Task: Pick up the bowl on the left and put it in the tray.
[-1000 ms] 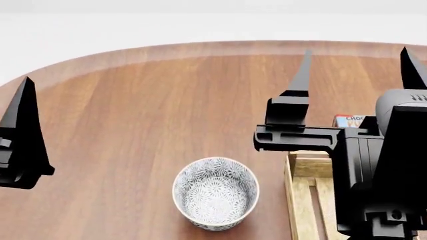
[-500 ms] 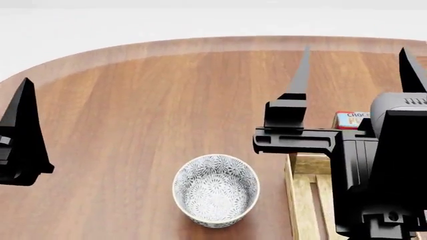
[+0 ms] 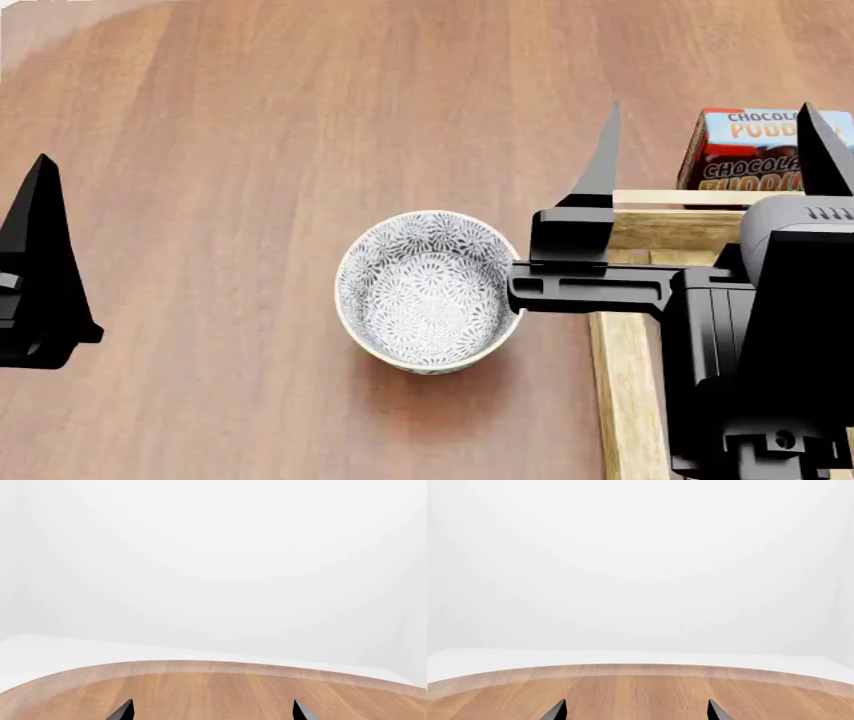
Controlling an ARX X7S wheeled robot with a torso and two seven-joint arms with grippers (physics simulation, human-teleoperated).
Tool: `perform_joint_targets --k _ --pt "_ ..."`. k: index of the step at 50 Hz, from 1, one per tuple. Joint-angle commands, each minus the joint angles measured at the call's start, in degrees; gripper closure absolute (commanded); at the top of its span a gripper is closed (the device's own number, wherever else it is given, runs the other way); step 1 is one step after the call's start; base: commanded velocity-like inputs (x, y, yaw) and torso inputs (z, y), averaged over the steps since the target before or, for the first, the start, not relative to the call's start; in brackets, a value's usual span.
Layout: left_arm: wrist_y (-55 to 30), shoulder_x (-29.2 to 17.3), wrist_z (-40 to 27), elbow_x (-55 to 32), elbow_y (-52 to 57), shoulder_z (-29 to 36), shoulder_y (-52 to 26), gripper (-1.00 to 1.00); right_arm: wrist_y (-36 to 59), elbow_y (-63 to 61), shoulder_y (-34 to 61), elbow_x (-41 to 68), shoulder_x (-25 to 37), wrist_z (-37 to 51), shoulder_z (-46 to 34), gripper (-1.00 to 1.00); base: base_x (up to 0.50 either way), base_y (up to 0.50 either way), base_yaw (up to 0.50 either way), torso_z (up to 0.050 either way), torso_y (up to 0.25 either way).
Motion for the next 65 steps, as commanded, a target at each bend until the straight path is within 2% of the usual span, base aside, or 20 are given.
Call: perform_joint_targets --k 1,45,49,65 --pt "0.94 -0.79 -0.83 -0.01 -0.13 0.5 -0.02 -1.0 -0.55 0.21 -0.26 0.02 0.23 0.2 -0.29 -1.0 0.0 0.0 0.0 0.0 -0.25" --pt "3.6 -2.55 -2.58 0.18 -0.91 1.91 0.61 -1.0 -1.37 0.39 -0.44 1.27 1.5 0.36 -1.51 -1.0 0.0 0.0 0.0 0.001 -0.25" --pt "3.77 -2.6 -2.54 0.16 -1.11 2.11 0.86 -1.0 -3.59 1.05 -1.86 1.7 0.89 -0.55 -0.35 -1.0 0.0 0.0 0.0 0.001 -0.25" --pt "5.31 -2.87 -2.37 0.82 -1.84 2.48 1.91 -1.0 -6.32 1.86 -2.53 -1.34 2.74 -2.36 -4.43 -1.0 0.0 0.0 0.0 0.001 -0.25"
